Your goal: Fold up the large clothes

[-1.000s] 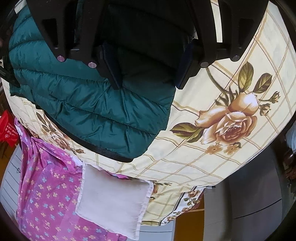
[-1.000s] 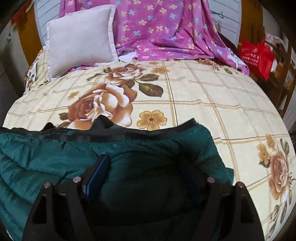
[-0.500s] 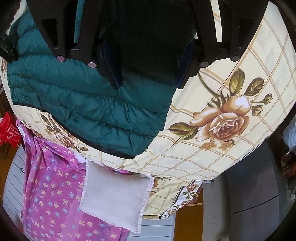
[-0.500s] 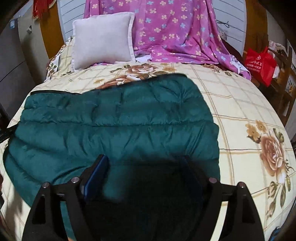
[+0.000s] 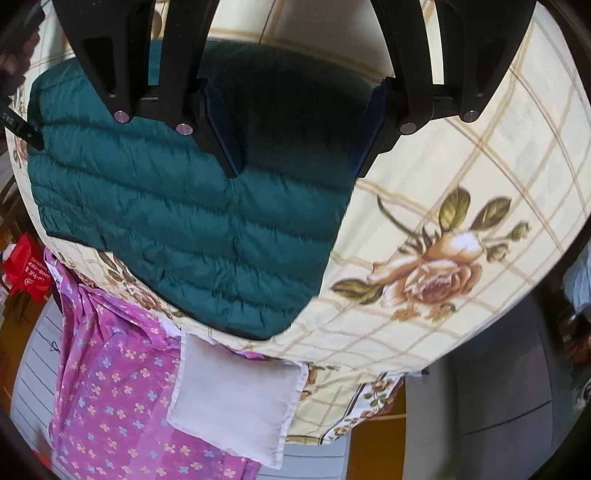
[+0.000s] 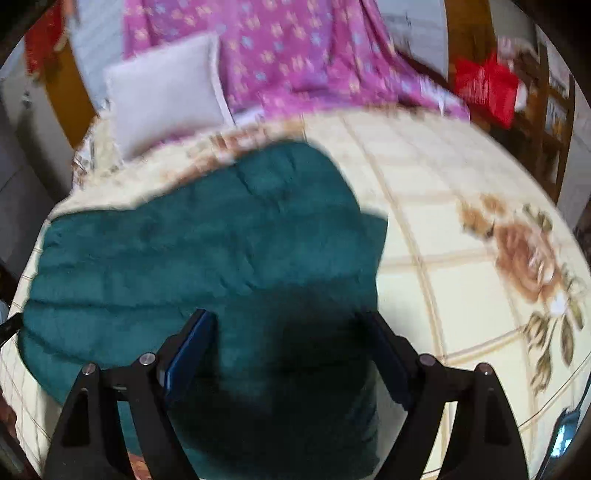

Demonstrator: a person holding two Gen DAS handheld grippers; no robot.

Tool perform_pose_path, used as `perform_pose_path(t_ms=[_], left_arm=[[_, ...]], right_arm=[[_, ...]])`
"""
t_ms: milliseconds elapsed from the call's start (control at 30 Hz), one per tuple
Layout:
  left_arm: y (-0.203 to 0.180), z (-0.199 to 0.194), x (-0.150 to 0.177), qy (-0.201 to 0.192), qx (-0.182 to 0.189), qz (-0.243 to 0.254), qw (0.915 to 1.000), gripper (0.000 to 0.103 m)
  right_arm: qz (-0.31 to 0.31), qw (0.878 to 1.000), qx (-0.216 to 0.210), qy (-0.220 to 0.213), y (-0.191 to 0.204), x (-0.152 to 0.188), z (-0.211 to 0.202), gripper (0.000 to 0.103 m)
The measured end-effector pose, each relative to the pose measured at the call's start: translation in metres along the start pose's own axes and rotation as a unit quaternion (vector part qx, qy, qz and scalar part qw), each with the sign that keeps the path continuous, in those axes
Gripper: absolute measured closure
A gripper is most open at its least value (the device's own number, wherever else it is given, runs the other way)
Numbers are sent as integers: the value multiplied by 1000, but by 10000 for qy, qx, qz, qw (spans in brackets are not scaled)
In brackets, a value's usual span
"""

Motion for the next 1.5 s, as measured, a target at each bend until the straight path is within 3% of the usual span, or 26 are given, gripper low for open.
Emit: perform_pose_path(t_ms=[167, 400, 533, 600, 800, 1033, 1500], left_arm=[[-1, -2, 4, -88, -6, 9, 10000, 61], [-1, 7, 4, -56, 23, 81, 9999, 61], [-2, 10, 3, -39, 39, 54, 10000, 61], [-2, 12, 3, -44, 48, 49, 10000, 59], [0, 17, 2, -13, 123, 7, 9999, 56], [8, 10, -5, -77, 279, -283, 9992, 56], [12, 24, -14, -75, 672, -622, 9958, 55]], right_arm=[[-11, 9998, 110, -165, 0, -1, -16, 14], [-208, 9986, -101, -471, 10, 6, -53, 14], [-501, 9986, 137, -59, 14, 26, -23, 14], [-540, 9982, 225, -151, 13, 28, -16, 6], [-332, 9994, 47, -6, 6, 27, -20, 4], [-133, 9996, -222, -143, -3, 19, -39, 3], [292, 9989, -375, -27, -26, 13, -19, 3]])
Point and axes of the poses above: each gripper's, at about its wrist camera, not at the fingertips, and z roughly the way its jaws point, y to its left, x to its underside, the point moved 10 cm from there along z, roughly the way its jaws point, and after that the axes turned 5 degrees about z, right-handed, at the moved point
